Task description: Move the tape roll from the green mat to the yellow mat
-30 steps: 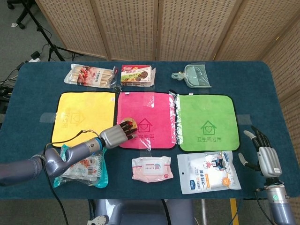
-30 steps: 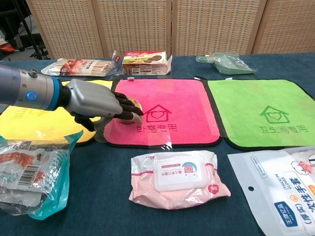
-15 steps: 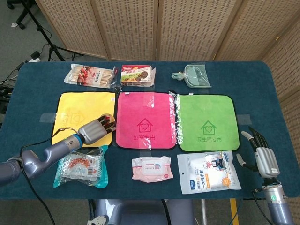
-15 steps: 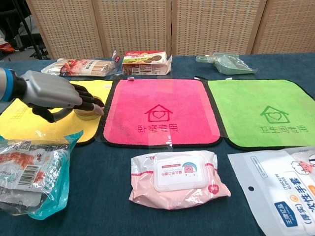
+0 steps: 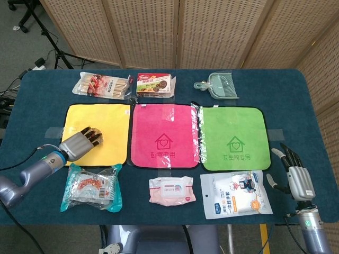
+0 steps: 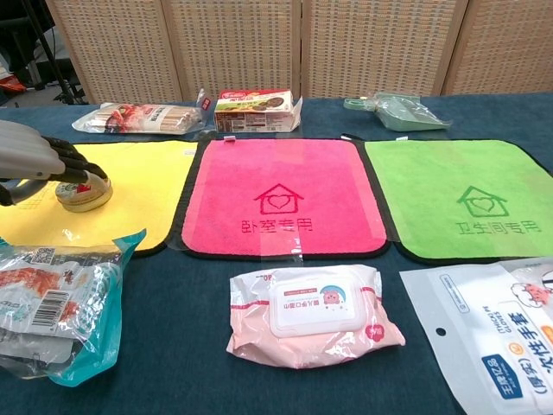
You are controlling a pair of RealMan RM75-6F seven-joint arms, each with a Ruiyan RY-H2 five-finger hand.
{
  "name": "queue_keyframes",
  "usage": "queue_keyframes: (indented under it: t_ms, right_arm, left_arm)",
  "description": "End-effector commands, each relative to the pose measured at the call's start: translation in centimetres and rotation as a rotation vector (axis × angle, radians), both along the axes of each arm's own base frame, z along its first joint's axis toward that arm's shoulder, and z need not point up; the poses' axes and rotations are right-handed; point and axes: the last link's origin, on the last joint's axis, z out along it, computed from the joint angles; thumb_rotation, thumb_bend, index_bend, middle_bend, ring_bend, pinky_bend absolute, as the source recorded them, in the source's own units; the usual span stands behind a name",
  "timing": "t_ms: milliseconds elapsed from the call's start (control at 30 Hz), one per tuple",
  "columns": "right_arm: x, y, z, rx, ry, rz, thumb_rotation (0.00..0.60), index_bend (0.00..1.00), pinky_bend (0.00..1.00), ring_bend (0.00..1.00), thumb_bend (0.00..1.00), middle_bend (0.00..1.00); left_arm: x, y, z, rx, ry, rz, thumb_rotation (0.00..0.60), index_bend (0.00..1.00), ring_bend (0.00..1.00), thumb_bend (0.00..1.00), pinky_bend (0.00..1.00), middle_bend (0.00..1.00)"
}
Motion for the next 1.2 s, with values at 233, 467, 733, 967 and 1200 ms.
queue_keyframes:
  t_ms: [233, 467, 733, 967, 1200]
  right_arm:
    - [0.2, 0.1, 0.1, -0.003, 0.002, 0.006, 0.600, 0.15, 0.07, 0.00, 0.38, 0.04]
    - [0.7, 0.5, 0.3, -0.002, 0.035, 0.025, 0.600, 0.15, 0.07, 0.00, 0.36, 0.03]
    - [0.7, 0.8, 1.0, -0.079, 0.233, 0.041, 0.600, 0.15, 0.07, 0.00, 0.36, 0.01]
    - [1.5, 1.3, 1.2, -0.078, 0.245, 0.064, 0.600, 0.15, 0.07, 0.00, 0.36, 0.01]
    - [2.1, 1.9, 1.2, -0.056, 0.240, 0.078, 0.600, 0.15, 0.07, 0.00, 0.36, 0.01]
  left_arm:
    - [-2.3, -0.4, 3.2, 0.184, -0.130, 0.076, 0.600, 0.08, 0.00, 0.60, 0.00, 0.00]
    - [-1.9, -1.4, 2.5, 0.448, -0.614, 0.147, 0.600, 0.08, 0.00, 0.21, 0.00, 0.00]
    - [-4.0, -8.4, 1.5, 0.569, -0.666, 0.059, 0.600, 0.08, 0.00, 0.17, 0.00, 0.00]
    - [-6.2, -14.3, 0.9, 0.602, -0.653, 0.145, 0.600, 0.07, 0.00, 0.17, 0.00, 0.00]
    - [-7.2, -17.2, 0.8, 0.643, -0.680, 0.196, 0.600, 0.07, 0.00, 0.18, 0.00, 0.00]
